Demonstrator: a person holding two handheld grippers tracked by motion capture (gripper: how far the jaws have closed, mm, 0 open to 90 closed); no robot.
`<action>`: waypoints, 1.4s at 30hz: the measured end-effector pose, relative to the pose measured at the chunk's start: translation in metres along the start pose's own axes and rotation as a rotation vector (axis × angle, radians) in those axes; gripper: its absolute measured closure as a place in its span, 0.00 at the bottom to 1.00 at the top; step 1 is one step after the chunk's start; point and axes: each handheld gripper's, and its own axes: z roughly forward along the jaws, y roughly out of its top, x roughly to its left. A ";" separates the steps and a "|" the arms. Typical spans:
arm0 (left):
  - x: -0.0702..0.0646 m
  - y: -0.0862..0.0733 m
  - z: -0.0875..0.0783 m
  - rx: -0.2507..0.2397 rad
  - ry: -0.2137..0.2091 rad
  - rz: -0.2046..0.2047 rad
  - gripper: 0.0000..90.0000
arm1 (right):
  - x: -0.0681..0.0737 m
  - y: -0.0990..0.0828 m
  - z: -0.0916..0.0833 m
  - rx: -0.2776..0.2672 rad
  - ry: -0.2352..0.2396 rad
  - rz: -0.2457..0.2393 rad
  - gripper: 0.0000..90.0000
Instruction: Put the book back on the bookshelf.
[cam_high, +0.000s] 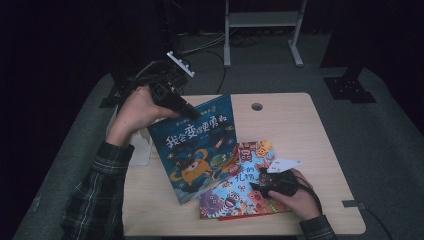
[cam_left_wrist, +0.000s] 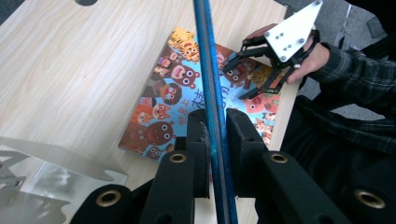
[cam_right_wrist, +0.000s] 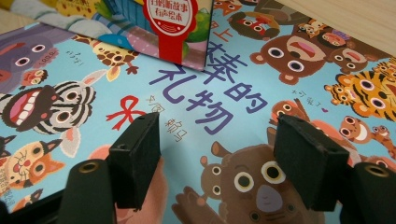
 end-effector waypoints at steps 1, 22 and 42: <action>-0.001 0.001 0.000 0.000 -0.005 0.003 0.91 | 0.000 0.000 0.000 -0.003 0.001 0.000 0.34; -0.008 -0.011 -0.033 -0.016 0.061 0.007 0.92 | 0.000 -0.001 0.002 -0.015 -0.004 0.004 0.33; 0.004 -0.063 -0.078 -0.052 0.125 -0.078 0.92 | 0.000 -0.001 0.003 -0.019 -0.007 -0.005 0.33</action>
